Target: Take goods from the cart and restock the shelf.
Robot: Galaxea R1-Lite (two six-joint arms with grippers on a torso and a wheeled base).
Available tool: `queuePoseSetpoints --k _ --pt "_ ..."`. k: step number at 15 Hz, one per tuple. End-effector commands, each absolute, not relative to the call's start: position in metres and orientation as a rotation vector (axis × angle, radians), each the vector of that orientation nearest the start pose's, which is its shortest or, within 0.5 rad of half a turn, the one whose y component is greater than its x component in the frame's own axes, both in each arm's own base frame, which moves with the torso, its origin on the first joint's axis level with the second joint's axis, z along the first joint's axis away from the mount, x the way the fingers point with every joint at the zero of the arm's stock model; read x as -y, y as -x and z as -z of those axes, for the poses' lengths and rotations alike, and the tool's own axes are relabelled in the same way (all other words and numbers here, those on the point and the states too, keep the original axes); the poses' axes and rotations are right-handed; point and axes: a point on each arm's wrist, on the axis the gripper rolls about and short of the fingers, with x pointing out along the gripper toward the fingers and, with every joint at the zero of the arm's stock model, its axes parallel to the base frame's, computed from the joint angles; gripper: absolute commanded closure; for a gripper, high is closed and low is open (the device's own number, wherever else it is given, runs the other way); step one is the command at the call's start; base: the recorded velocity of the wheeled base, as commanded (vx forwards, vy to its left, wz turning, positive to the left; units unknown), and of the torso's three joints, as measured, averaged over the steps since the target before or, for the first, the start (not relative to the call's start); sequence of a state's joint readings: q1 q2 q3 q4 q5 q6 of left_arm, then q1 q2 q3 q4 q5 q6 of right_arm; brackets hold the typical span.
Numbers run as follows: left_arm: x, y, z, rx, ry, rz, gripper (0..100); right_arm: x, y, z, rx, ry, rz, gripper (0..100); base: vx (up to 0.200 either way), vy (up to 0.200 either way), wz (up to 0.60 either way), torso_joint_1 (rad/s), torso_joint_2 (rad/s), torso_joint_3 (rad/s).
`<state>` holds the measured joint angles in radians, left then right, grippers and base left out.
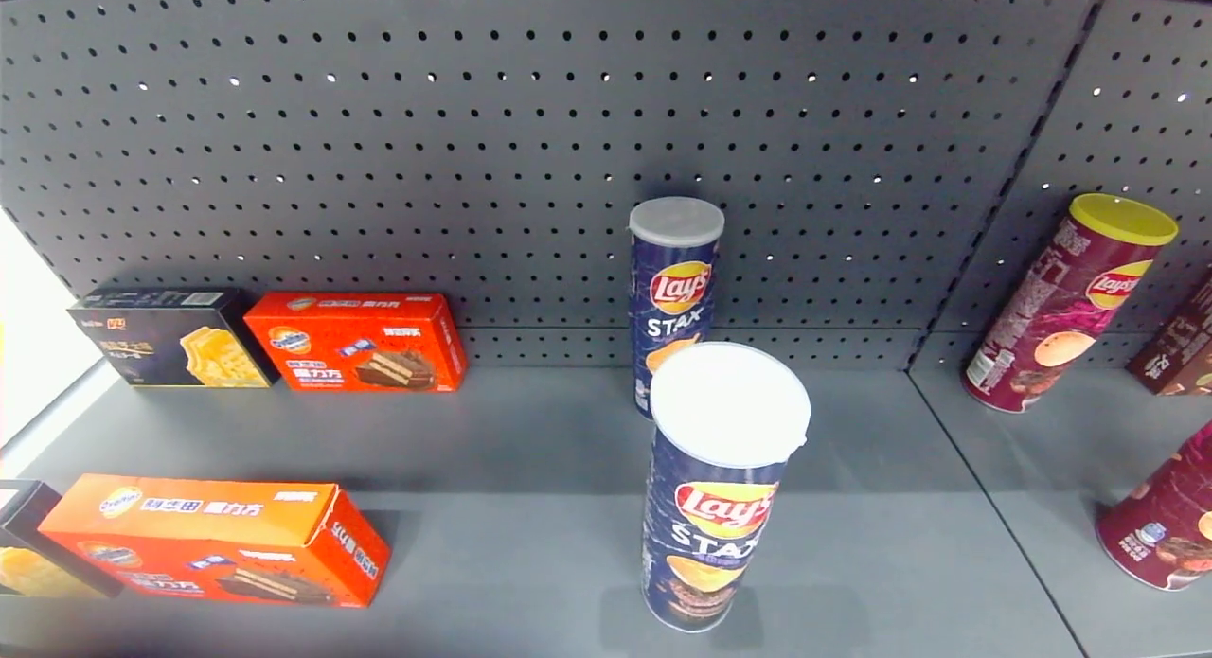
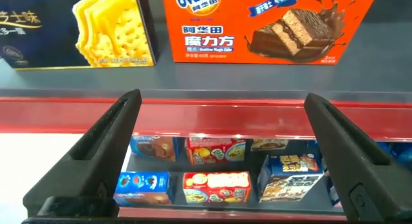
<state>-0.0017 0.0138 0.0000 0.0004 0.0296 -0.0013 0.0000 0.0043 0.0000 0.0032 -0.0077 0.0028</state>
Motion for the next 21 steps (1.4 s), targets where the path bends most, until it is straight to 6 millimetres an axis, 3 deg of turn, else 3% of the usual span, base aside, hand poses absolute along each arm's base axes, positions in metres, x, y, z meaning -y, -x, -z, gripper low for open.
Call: queuePoseSetpoints --k 1,21 --pt "-0.0007 0.0216 -0.0758 -0.015 0.001 -0.026 0 0.0001 0.0223 -0.0753 -0.009 -0.003 0.006 0 0.0 0.0 0.0 0.0 0.0 0.0" --pt "-0.0004 0.0216 -0.0758 -0.015 0.004 -0.012 0 0.0001 0.0223 -0.0753 -0.009 0.0 0.005 0 0.0 0.0 0.0 0.0 0.0 0.0"
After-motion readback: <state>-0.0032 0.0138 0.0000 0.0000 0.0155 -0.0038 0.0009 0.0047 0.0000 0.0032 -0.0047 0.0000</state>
